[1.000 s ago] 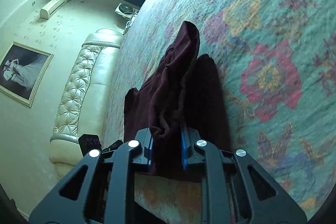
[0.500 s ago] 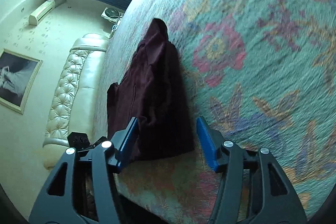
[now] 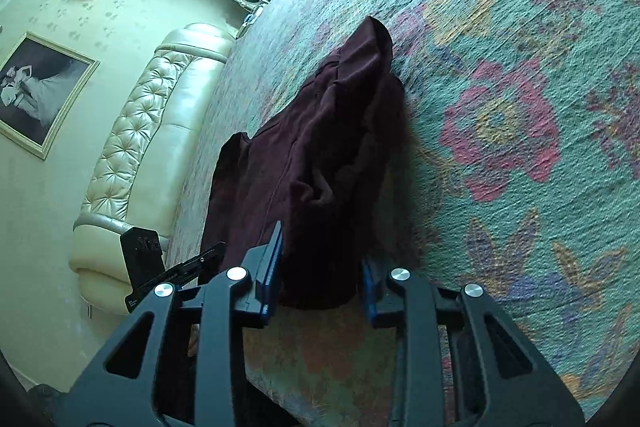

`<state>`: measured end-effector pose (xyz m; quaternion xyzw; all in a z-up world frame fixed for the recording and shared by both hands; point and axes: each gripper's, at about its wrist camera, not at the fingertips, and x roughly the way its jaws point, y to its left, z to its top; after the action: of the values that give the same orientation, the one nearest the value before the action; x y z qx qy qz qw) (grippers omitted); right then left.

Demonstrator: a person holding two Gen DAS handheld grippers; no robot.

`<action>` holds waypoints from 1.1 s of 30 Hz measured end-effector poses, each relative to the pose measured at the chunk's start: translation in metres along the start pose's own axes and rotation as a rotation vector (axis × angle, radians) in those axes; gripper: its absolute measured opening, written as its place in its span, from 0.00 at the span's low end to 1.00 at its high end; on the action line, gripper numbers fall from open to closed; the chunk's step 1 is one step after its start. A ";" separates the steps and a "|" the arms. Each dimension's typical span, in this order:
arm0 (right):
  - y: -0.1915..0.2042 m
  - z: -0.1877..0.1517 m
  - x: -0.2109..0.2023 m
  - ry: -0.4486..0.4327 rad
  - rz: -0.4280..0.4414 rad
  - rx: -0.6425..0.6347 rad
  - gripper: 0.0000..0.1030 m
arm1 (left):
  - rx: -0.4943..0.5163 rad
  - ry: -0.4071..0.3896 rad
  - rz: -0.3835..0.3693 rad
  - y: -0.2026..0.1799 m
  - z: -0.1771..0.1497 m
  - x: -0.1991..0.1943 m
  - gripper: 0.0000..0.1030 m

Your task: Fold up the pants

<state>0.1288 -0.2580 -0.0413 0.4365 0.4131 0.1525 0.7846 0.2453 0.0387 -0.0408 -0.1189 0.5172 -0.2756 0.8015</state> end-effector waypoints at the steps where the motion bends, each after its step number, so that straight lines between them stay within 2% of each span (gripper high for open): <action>1: -0.009 -0.004 0.003 0.007 0.007 0.021 0.30 | -0.002 -0.002 -0.001 0.001 -0.001 0.000 0.25; 4: -0.028 -0.012 0.004 -0.014 0.067 0.059 0.30 | -0.001 0.005 -0.011 0.004 -0.001 0.000 0.26; 13: -0.029 -0.013 -0.001 -0.018 0.072 0.076 0.35 | 0.026 -0.007 0.023 -0.007 -0.005 0.001 0.39; 16: -0.032 -0.014 -0.005 -0.024 0.070 0.084 0.38 | 0.036 -0.006 0.021 -0.008 -0.007 0.001 0.51; 18: -0.034 -0.016 -0.009 -0.030 0.079 0.101 0.40 | 0.047 -0.012 0.030 -0.011 -0.008 0.001 0.67; 20: -0.035 -0.019 -0.013 -0.034 0.074 0.107 0.42 | 0.057 -0.015 0.039 -0.017 -0.012 0.002 0.74; 24: -0.029 -0.026 -0.020 -0.047 0.024 0.086 0.48 | 0.069 -0.021 0.083 -0.026 -0.019 0.001 0.79; 27: -0.016 -0.035 -0.023 -0.054 -0.034 0.038 0.58 | 0.053 -0.028 0.102 -0.030 -0.026 -0.003 0.80; 33: 0.016 -0.056 -0.019 -0.055 -0.216 -0.113 0.70 | 0.045 -0.055 0.181 -0.045 -0.048 -0.012 0.80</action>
<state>0.0754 -0.2282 -0.0340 0.3483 0.4269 0.0780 0.8309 0.1845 0.0130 -0.0310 -0.0612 0.4973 -0.2100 0.8396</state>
